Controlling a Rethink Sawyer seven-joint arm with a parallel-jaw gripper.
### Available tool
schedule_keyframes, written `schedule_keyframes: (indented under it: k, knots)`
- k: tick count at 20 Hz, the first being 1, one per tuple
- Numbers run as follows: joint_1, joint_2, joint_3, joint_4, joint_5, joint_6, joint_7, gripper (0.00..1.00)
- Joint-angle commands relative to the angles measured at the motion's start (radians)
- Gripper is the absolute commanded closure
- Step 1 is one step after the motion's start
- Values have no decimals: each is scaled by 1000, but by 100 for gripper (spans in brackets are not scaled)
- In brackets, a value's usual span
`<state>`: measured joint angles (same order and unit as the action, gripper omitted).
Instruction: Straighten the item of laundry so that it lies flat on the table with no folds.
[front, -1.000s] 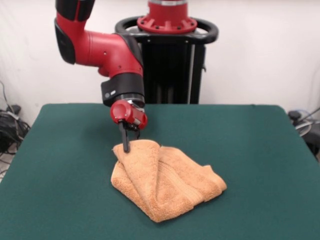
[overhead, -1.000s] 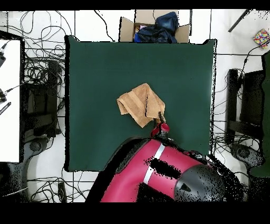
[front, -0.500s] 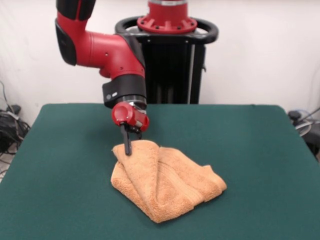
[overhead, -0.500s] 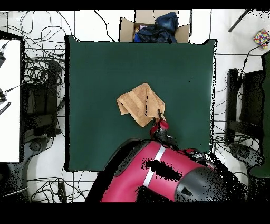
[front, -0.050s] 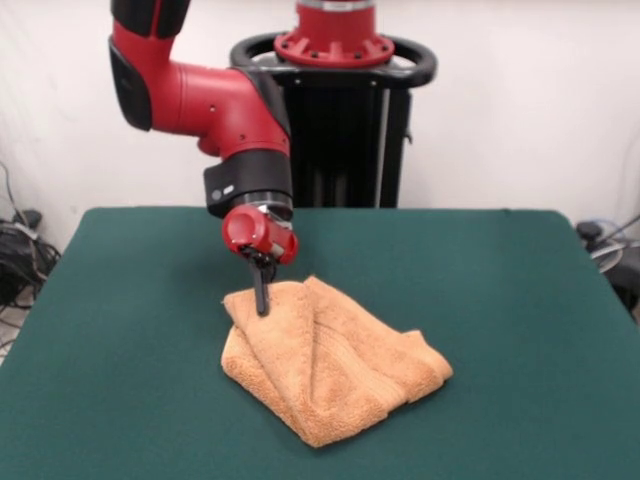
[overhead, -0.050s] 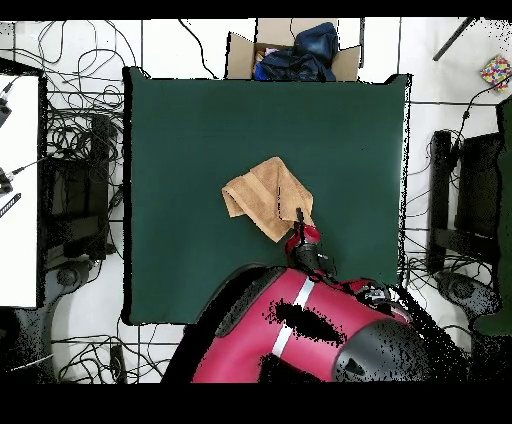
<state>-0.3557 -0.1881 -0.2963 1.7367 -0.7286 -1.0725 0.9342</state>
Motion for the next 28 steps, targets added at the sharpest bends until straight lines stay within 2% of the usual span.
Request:
schedule_keyframes:
  k: [1,5,8,11,13,16,18,22,28]
  knots:
    - [12,-16,159,-110,-12,128,291,100]
    - [1,-51,190,-102,-37,241,353,100]
    - [-30,-96,247,-84,-68,387,420,100]
    - [-85,-179,348,-33,-115,559,465,100]
    - [-175,-245,477,31,-131,732,471,100]
    - [-282,-336,598,145,-42,923,410,100]
    - [-314,-391,612,214,43,995,390,100]
    - [-361,-497,631,317,131,1085,358,100]
    - [-423,-590,686,387,237,1226,297,100]
